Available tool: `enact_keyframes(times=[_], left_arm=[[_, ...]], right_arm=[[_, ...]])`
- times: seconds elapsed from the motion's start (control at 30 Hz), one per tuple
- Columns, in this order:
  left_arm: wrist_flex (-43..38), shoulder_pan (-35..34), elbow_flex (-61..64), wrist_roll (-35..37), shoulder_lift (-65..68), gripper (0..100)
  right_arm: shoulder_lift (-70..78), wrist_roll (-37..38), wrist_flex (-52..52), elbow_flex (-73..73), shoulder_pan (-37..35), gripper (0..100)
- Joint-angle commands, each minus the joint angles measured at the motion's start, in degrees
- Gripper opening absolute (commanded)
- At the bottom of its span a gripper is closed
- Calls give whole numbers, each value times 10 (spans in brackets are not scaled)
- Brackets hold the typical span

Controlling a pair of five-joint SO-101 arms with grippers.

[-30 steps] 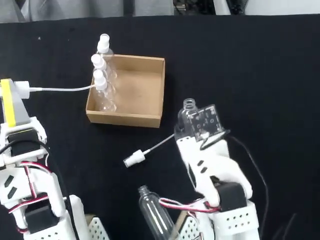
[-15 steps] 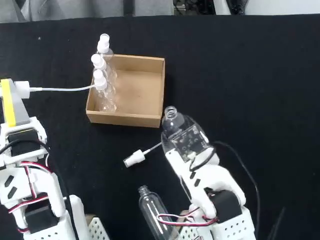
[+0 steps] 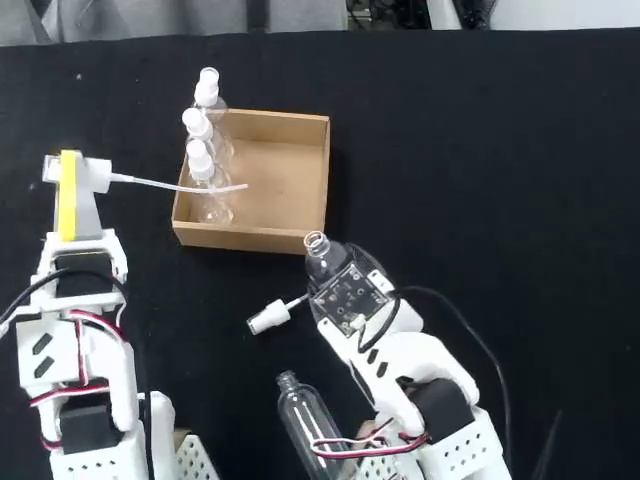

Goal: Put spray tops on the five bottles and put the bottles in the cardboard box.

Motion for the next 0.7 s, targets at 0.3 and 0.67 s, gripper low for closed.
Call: enact_keyframes(times=[0.3,0.67], left_arm=[[-4,75,35,-55,-1,30],[-4,106,51,-55,-1,30]], right_arm=[[-62,8,-11,0,-10,109],[-62,82,10,-2,-11,109]])
